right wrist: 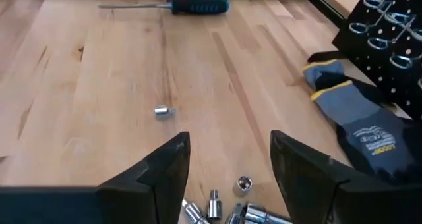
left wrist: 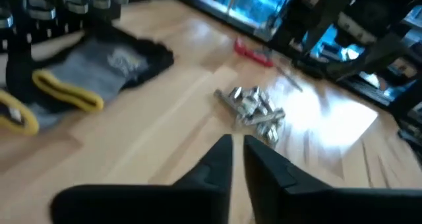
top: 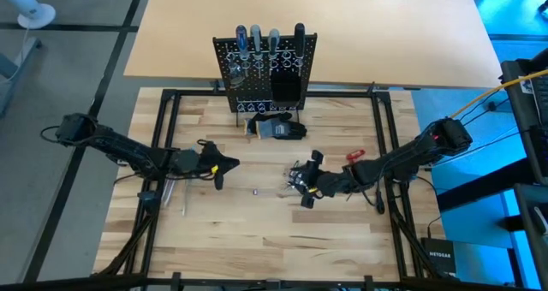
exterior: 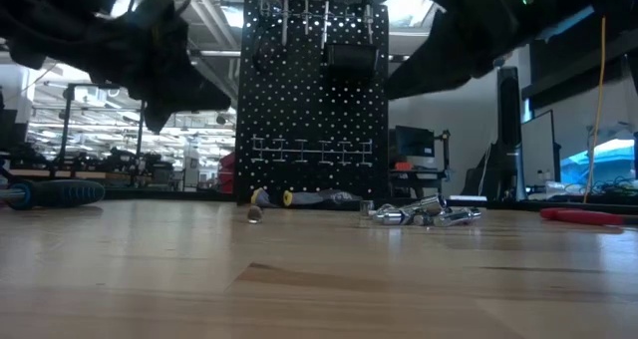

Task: Hang tools onto peg board
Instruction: Hang the dark blue screwdriver on the pegboard

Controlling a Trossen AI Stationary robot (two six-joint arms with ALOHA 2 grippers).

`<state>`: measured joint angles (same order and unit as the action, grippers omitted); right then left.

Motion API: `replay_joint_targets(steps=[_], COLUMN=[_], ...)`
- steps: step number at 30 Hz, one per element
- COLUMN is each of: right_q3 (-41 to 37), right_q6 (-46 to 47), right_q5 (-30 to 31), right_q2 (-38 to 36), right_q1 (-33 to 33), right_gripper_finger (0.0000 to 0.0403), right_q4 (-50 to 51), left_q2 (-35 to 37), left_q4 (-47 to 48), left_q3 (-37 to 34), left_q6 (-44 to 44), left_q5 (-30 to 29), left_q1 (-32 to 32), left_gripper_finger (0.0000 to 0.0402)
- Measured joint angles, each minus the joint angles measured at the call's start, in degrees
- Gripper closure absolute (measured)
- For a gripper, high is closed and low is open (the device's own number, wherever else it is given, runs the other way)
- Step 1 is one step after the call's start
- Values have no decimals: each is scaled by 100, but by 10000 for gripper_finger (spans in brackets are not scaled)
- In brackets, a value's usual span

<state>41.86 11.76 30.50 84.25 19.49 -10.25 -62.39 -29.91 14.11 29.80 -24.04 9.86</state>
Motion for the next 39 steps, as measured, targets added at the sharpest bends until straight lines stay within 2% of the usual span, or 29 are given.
replay_joint_targets(steps=[6, 9, 12, 17, 21, 26, 31, 39], right_q3=[-116, -126, -126, -126, -126, -126, -126, -126], right_q6=[-43, -135, -192, -448, -454, -427, -424, -322], right_q5=[-4, -31, -304, -603, -621, -820, -824, -826], right_q2=[-7, -7, -9, -9, -9, -9, -9, -9], right_q1=[0, 0, 0, 0, 7, 7, 1, 0], right_gripper_finger=[194, 194, 194, 194, 194, 194, 194, 194], right_q4=[-71, -88, -82, -30, 150, 268, 165, 73], left_q2=[-2, 0, 0, -160, -251, -260, -260, -331], left_q4=[942, 1623, 2899, 5663, 7126, 8308, 9392, 9589], left_q3=[367, 939, 1765, 3199, 3750, 3786, 3784, 3122], left_q6=[127, -82, -306, 432, 1627, 2699, 3459, 4216], left_q5=[694, 1076, 1204, 1099, 1100, 1490, 1498, 1791], left_q1=[-368, -443, -439, -443, -382, -228, -86, -41], left_gripper_finger=[254, 209, 187, 183, 190, 195, 196, 196])
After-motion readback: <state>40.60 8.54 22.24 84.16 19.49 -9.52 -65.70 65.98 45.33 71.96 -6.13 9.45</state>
